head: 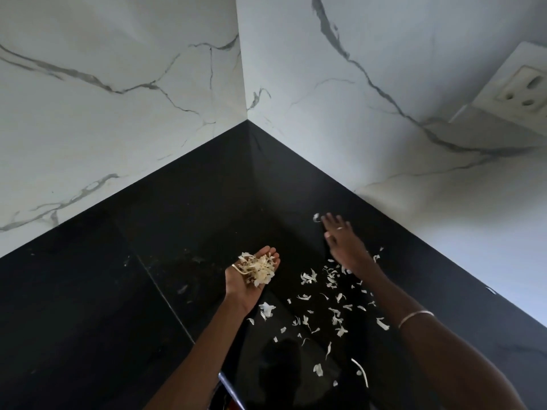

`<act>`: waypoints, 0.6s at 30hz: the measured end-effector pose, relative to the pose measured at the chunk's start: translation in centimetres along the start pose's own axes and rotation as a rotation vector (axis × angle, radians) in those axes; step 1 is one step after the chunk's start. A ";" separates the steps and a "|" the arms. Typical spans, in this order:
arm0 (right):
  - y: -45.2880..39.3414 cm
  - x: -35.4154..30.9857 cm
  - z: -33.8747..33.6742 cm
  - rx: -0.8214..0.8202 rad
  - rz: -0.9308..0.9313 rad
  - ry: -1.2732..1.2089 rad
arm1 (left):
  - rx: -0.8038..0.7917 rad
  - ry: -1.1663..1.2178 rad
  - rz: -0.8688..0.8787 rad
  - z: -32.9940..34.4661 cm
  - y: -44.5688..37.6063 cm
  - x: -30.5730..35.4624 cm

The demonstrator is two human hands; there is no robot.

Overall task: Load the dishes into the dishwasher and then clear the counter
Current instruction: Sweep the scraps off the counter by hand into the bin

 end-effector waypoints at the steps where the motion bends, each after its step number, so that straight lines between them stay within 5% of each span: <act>1: 1.1 -1.2 0.1 -0.009 -0.047 -0.012 | -0.002 -0.011 -0.003 0.0 0.0 -0.2; 7: 9.5 -4.0 0.8 -0.018 -0.297 0.014 | -0.027 -0.046 -0.027 0.2 0.0 -0.6; 13: 3.9 -3.3 -2.2 0.123 -0.121 -0.061 | -0.026 -0.044 -0.024 0.1 0.6 -0.1; 18: -2.3 -7.5 0.3 -0.077 -0.096 -0.032 | -0.018 0.002 0.006 0.0 0.9 0.7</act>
Point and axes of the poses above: each hand's wrist, its own y-axis away from the middle knuckle, its own z-axis out of the palm, x = y × z, the point moved 5 cm from there along -y, towards the middle knuckle, and after that the axes turned 13 degrees about y, right-handed, at the moved point
